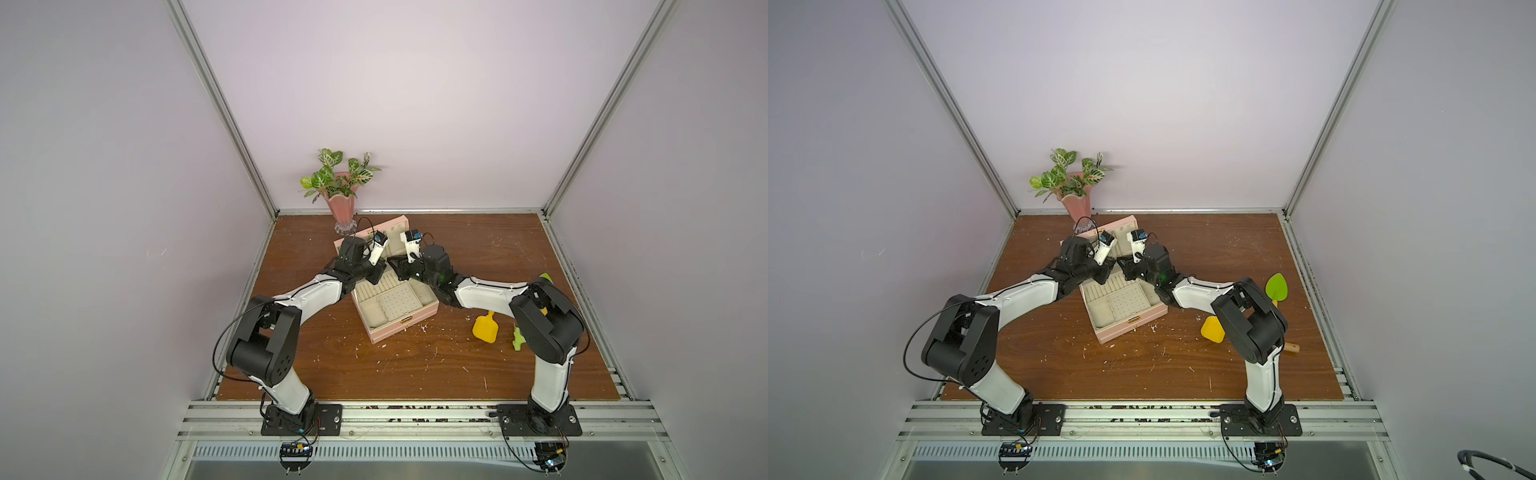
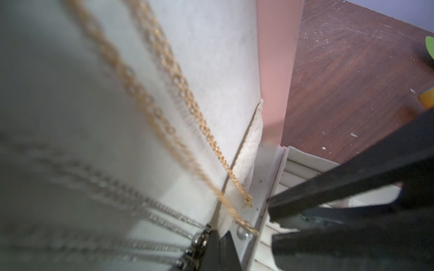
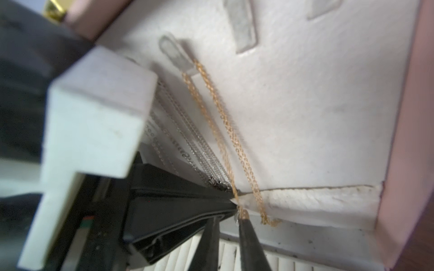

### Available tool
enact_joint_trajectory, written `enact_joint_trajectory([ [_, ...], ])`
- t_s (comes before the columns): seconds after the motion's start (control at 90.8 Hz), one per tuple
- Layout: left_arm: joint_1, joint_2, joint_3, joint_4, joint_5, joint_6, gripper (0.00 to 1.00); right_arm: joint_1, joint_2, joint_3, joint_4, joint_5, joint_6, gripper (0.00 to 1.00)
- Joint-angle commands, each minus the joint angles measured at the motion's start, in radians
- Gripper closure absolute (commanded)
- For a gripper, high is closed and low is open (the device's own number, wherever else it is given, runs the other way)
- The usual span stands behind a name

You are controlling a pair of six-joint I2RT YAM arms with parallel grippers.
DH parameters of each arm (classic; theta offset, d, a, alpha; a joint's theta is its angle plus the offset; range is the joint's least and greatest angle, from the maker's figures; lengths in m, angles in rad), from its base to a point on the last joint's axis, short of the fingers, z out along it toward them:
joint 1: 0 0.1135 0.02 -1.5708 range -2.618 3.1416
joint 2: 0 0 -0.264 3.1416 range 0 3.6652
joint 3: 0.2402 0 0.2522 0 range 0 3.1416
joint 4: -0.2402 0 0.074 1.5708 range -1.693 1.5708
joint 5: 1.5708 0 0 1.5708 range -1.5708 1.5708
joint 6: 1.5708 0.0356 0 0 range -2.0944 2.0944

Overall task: Put jewelry chain into jewelry box
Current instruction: Adjust the necklace in the storage slot.

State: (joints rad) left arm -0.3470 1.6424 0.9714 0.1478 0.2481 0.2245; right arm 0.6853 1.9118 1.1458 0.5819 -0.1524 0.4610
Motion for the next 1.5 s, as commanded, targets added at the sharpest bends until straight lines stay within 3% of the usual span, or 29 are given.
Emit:
enact_joint_trajectory([
  [0.0, 0.019, -0.060, 0.003, 0.069, 0.019, -0.005, 0.95, -0.010, -0.083, -0.025, 0.033, 0.004, -0.025, 0.78],
  [0.352, 0.019, -0.063, 0.004, 0.071, 0.023, -0.004, 0.95, -0.012, -0.022, 0.063, -0.039, 0.069, -0.084, 0.84],
  [0.991, 0.020, -0.062, 0.006, 0.072, 0.041, 0.001, 0.95, -0.009, 0.077, 0.146, -0.083, 0.048, -0.096, 0.82],
  [1.222, 0.020, -0.071, 0.003, 0.081, 0.046, -0.001, 0.95, -0.009, 0.079, 0.166, -0.097, 0.037, -0.104, 1.00],
  [1.486, 0.020, -0.069, 0.001, 0.071, 0.046, 0.010, 0.95, -0.010, 0.007, 0.163, -0.079, 0.034, -0.119, 1.00],
])
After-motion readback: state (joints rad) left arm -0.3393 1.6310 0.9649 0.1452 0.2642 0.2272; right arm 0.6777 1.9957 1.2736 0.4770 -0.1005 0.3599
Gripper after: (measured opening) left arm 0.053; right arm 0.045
